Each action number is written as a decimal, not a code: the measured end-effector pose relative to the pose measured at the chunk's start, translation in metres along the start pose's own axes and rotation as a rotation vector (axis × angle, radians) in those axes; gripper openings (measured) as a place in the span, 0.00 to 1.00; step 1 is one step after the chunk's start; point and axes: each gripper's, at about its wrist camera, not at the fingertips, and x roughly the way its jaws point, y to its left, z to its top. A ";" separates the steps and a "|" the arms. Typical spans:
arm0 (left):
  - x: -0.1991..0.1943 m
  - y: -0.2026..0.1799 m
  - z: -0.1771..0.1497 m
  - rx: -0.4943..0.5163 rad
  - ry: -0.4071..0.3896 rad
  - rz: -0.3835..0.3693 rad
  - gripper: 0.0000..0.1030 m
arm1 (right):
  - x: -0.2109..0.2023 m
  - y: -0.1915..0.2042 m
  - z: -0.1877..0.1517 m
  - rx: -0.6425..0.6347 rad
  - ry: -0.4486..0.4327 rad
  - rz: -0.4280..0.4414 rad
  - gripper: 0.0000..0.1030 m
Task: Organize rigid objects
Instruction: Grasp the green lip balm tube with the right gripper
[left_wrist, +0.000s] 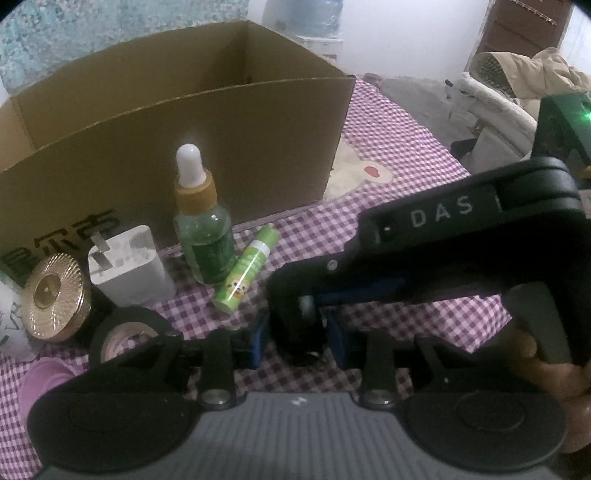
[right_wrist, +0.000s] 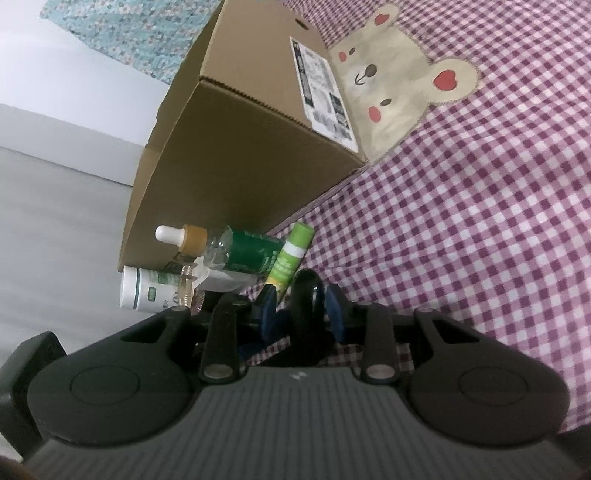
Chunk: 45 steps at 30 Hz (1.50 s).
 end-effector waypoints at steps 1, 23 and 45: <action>0.000 -0.001 0.000 0.000 -0.001 -0.002 0.34 | 0.001 0.001 -0.001 0.000 0.001 0.000 0.29; -0.013 0.020 0.002 0.007 -0.068 0.129 0.26 | 0.005 0.020 0.027 -0.060 -0.042 -0.052 0.29; 0.013 0.019 0.016 -0.002 -0.039 0.107 0.16 | 0.029 0.024 0.028 -0.066 -0.004 -0.057 0.28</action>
